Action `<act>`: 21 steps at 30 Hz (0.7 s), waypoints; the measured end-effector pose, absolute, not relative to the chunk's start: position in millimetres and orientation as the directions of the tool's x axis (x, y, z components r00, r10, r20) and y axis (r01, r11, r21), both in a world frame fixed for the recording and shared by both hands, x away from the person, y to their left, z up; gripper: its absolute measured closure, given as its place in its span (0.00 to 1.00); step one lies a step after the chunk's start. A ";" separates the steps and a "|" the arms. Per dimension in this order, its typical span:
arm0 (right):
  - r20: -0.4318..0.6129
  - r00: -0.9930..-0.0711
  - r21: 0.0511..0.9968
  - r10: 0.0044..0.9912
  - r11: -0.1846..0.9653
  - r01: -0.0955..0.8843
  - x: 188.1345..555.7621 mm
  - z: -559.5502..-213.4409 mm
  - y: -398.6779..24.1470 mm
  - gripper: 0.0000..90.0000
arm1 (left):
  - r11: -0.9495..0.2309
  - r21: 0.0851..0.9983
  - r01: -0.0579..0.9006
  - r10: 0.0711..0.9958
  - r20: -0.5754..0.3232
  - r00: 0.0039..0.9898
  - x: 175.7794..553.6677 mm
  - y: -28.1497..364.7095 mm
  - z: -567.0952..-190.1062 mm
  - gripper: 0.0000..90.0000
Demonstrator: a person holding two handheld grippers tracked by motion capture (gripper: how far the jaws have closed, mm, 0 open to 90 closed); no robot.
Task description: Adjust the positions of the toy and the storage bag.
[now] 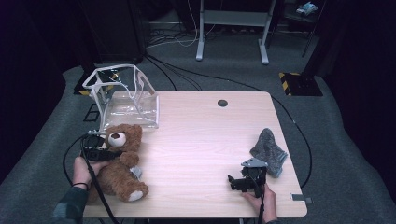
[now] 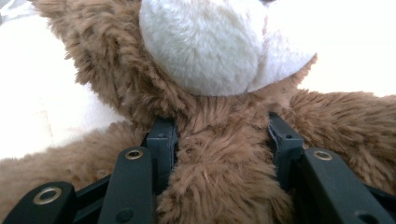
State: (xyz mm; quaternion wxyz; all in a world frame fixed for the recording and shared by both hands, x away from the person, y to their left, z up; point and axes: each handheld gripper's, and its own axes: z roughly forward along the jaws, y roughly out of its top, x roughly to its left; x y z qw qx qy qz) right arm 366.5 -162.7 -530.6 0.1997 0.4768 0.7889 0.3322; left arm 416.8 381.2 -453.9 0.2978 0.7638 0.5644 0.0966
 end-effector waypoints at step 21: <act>-0.003 -0.491 0.714 0.871 0.346 0.609 369.1 -530.6 -162.8 0.00 | -0.161 0.613 0.773 0.925 -0.179 0.335 406.4 380.1 -432.0 0.26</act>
